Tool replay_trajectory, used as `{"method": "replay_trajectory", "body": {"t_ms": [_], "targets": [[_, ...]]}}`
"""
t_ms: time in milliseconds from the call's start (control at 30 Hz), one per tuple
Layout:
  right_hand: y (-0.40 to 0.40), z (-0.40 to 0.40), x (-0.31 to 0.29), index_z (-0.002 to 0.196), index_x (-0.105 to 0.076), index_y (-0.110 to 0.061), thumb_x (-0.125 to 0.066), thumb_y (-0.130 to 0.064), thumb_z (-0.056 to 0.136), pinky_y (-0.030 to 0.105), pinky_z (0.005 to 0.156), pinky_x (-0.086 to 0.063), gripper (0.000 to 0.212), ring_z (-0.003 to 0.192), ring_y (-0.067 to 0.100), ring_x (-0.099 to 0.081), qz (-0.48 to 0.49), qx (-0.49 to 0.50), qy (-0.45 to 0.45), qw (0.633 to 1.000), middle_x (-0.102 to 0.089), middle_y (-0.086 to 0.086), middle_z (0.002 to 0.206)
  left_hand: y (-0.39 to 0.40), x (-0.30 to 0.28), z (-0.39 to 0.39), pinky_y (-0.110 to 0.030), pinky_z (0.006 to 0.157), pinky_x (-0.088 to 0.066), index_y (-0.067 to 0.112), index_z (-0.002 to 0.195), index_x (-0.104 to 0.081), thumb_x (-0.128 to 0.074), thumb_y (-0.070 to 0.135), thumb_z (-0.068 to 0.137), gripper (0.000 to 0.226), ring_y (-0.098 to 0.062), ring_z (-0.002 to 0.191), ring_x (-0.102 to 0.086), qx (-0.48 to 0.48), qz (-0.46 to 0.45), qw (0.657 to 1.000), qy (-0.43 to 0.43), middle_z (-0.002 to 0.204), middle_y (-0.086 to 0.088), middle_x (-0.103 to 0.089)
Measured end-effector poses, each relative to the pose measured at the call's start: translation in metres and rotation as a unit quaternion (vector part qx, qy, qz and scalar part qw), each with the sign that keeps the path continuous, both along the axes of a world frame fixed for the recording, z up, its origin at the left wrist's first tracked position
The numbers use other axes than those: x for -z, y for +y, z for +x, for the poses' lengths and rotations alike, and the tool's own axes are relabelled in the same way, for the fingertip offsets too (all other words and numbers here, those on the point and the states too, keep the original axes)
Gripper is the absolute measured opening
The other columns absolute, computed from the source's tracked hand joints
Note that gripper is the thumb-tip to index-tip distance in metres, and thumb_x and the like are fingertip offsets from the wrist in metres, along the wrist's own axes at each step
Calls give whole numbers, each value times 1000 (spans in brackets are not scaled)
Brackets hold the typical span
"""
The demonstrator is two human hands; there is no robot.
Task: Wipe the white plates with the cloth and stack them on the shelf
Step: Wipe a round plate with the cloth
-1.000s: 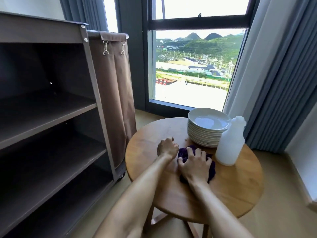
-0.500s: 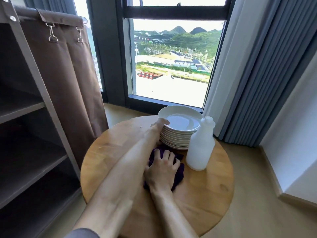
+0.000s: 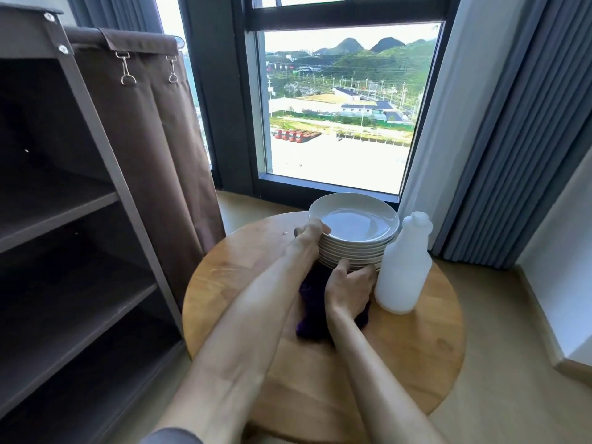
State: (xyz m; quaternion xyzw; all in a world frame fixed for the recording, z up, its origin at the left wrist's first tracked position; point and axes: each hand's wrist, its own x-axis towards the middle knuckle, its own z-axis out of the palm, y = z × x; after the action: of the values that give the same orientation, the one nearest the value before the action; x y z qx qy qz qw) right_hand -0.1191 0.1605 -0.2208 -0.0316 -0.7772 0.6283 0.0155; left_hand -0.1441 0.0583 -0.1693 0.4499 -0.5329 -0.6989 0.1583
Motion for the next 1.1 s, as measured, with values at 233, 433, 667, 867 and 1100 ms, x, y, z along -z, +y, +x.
{"method": "replay_trajectory", "body": {"t_ms": [233, 433, 667, 867, 1100], "targets": [[12, 20, 7, 136, -45, 1, -60, -20, 88, 48, 96, -44, 55, 114, 44, -56, 92, -51, 77, 991, -51, 22, 136, -13, 8, 10, -52, 94, -55, 17, 81, -37, -67, 35, 61, 40, -29, 93, -67, -34, 4, 999, 22, 99, -8, -56], [19, 31, 8, 114, -59, 0, -66, -22, 87, 46, 96, -45, 36, 106, 40, -59, 93, -51, 117, 987, -64, 20, 112, -10, -14, 49, -40, 82, -58, 10, 95, -45, -69, 21, 73, 34, -31, 89, -67, -47, 10, 998, 30, 107, -14, -64], [22, 33, 13, 98, -64, -2, -67, -25, 87, 43, 89, -43, 26, 97, 37, -60, 133, -65, 145, 978, -66, 16, 98, -11, -24, 96, -30, 65, -44, 16, 78, -38, -63, 33, 73, 31, -20, 78, -45, -68, 45, 994, 77, 101, -5, -46], [20, 33, 15, 92, -67, -4, -67, -22, 88, 43, 88, -43, 18, 92, 37, -60, 132, -64, 149, 978, -66, 16, 96, -72, 9, 96, -46, 81, -60, 14, 95, -69, -66, 16, 79, 15, -32, 85, -71, -34, -25, 999, 33, 103, -15, -72], [19, 31, 17, 94, -67, -3, -67, -21, 87, 44, 89, -44, 19, 93, 38, -62, 144, -63, 148, 977, -66, 17, 99, -58, -19, 129, -39, 72, -52, 13, 78, -64, -63, 19, 78, 6, -32, 76, -62, -49, -24, 998, -30, 98, -19, -69]]}}
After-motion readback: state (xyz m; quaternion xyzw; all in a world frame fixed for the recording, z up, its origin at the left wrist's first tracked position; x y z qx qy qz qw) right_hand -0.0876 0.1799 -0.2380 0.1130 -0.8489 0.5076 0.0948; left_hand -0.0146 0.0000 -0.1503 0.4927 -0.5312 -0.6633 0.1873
